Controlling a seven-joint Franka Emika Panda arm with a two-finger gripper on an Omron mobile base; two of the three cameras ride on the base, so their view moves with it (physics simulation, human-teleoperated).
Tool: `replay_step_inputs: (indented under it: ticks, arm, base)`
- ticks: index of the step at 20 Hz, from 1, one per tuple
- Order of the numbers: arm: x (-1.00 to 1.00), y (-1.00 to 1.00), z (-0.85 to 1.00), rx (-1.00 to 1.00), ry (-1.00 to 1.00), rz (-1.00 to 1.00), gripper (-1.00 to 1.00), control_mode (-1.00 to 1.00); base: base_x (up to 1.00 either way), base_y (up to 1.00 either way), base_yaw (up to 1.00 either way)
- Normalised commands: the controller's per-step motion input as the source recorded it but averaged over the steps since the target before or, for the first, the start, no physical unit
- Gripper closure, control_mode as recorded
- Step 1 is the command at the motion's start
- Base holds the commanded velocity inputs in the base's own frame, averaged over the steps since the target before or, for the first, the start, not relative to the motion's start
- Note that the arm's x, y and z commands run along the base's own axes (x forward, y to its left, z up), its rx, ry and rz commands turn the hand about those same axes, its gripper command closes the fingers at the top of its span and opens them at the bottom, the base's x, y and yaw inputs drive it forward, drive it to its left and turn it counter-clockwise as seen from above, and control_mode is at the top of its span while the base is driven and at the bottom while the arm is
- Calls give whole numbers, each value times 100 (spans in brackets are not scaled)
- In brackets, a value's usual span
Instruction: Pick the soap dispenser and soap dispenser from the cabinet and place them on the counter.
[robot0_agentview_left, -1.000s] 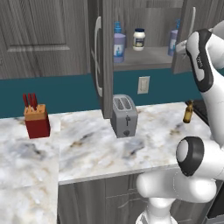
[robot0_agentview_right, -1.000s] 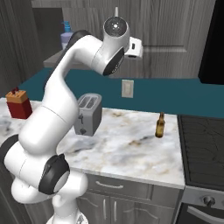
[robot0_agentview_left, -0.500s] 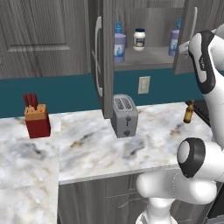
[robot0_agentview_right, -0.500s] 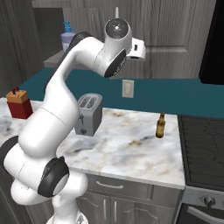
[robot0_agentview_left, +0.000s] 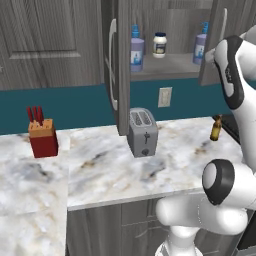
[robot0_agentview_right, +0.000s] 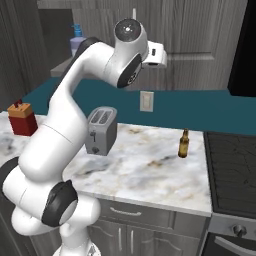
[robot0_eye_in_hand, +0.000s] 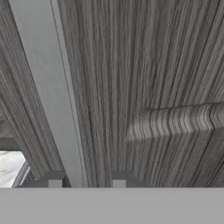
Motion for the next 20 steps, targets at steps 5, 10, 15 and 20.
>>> replay_step_inputs:
  ticks: [5, 10, 15, 20]
  arm:
    - [-31, -35, 14, -3, 0, -4, 100, -100]
    - [-27, -38, 18, -4, 0, -1, 100, -100]
    - [-20, -31, 25, -7, 0, 0, 100, -100]
    - [-18, -18, 34, -3, 0, 2, 100, -100]
  base:
    - [0, 0, 0]
    - [0, 0, 0]
    - [0, 0, 0]
    - [0, 0, 0]
